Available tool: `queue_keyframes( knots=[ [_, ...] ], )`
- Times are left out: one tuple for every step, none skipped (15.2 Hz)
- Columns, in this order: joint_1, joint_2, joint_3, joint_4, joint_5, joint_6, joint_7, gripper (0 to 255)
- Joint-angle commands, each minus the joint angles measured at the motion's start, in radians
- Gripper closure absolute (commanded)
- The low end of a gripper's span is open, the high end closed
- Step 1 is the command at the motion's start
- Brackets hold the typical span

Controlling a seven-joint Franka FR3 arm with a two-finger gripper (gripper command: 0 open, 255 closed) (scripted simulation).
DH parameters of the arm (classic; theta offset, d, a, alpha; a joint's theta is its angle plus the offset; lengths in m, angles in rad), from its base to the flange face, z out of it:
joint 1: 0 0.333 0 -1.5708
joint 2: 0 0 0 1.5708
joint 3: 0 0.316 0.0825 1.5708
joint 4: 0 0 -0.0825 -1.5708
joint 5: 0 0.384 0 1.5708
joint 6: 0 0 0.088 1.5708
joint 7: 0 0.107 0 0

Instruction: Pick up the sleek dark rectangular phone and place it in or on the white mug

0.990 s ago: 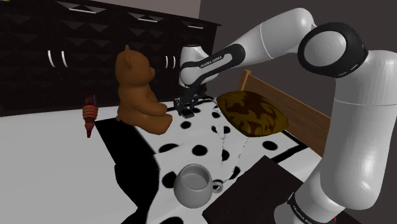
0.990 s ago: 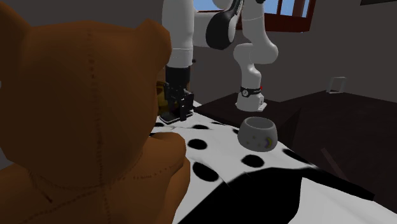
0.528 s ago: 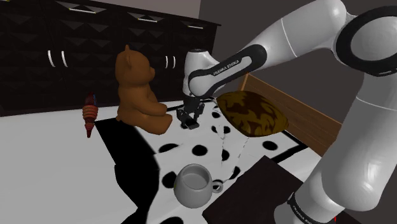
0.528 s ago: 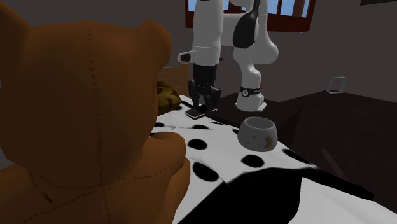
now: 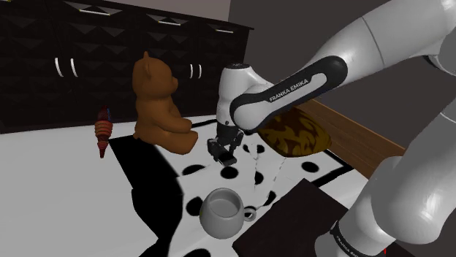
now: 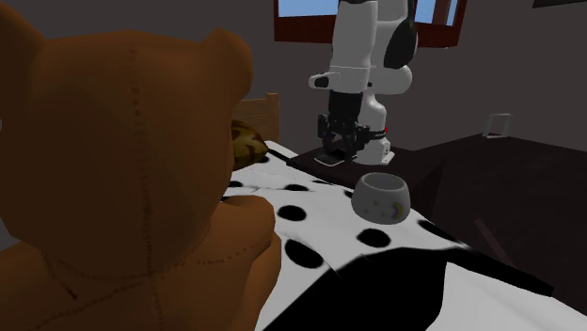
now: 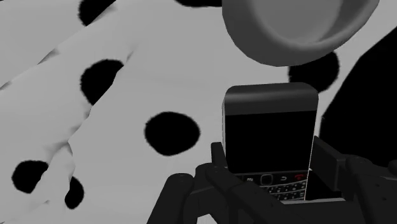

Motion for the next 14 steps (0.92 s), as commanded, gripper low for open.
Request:
queue_keyframes(
  knots=[
    [0.02,-0.053,0.02,-0.06,0.017,0.006,0.028,255],
    [0.031,-0.08,0.03,-0.088,0.027,0.007,0.042,255],
    [0.043,-0.106,0.041,-0.115,0.037,0.008,0.056,255],
    [0.055,-0.132,0.052,-0.141,0.049,0.008,0.07,255],
    [0.069,-0.158,0.064,-0.166,0.062,0.007,0.085,255],
    [0.083,-0.184,0.076,-0.19,0.075,0.005,0.099,255],
    [0.098,-0.209,0.088,-0.213,0.089,0.003,0.114,255],
    [0.113,-0.234,0.101,-0.235,0.104,-0.001,0.13,255],
    [0.13,-0.259,0.114,-0.255,0.119,-0.005,0.146,255],
    [0.148,-0.283,0.127,-0.275,0.135,-0.009,0.162,255],
    [0.161,-0.301,0.137,-0.288,0.148,-0.013,0.174,255],
    [0.159,-0.289,0.139,-0.294,0.145,0.004,0.178,255],
    [0.158,-0.277,0.142,-0.299,0.142,0.021,0.181,255],
    [0.156,-0.264,0.145,-0.304,0.139,0.039,0.184,255]
  ],
)
